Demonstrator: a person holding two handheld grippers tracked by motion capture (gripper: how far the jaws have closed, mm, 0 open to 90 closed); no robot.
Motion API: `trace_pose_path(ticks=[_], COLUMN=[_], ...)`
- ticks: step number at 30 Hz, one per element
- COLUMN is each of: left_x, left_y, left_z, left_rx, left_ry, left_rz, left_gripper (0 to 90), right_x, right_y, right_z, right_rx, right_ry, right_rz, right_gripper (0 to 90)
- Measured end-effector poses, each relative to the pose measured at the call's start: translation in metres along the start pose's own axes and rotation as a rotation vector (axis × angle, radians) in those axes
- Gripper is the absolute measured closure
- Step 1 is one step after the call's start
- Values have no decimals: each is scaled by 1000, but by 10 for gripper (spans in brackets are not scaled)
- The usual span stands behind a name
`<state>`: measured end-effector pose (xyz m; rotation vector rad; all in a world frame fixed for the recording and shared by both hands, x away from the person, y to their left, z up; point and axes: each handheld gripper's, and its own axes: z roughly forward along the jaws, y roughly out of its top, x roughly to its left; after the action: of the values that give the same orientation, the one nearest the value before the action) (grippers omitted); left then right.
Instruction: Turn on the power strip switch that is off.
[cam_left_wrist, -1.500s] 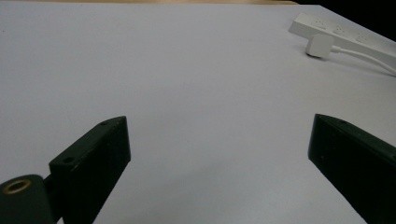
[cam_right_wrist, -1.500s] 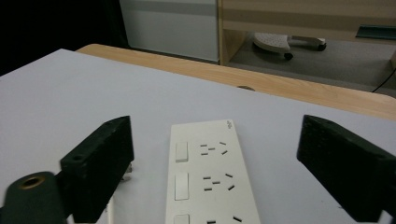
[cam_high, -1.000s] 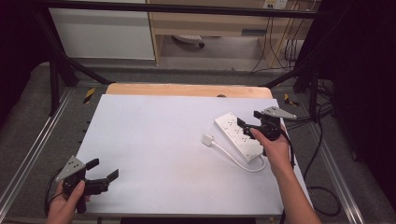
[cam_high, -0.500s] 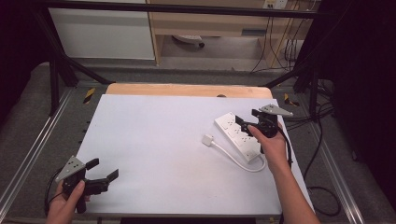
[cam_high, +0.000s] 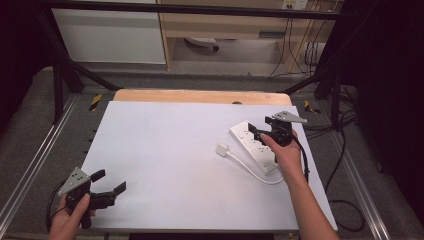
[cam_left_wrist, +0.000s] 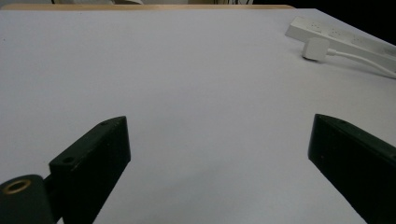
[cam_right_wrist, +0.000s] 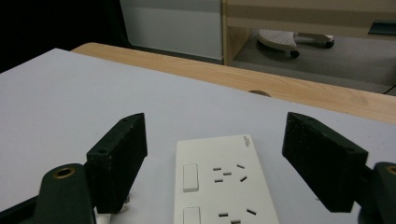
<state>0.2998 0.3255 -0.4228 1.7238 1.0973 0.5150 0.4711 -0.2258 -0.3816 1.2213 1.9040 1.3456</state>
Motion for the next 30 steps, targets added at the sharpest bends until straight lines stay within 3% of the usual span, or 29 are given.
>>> trace_pose_path(ticks=[12,30], left_x=[-1,-1], left_y=[0,0], left_z=[0,0], left_rx=[0,2], left_ry=[2,-2], left_rz=[7,12], left_gripper=[57,57], right_x=[3,9], right_y=[-5,-12], right_z=[14,28], right_rx=[11,22], right_ry=[-6,-21], right_rz=[-2,1], right_gripper=[279,466])
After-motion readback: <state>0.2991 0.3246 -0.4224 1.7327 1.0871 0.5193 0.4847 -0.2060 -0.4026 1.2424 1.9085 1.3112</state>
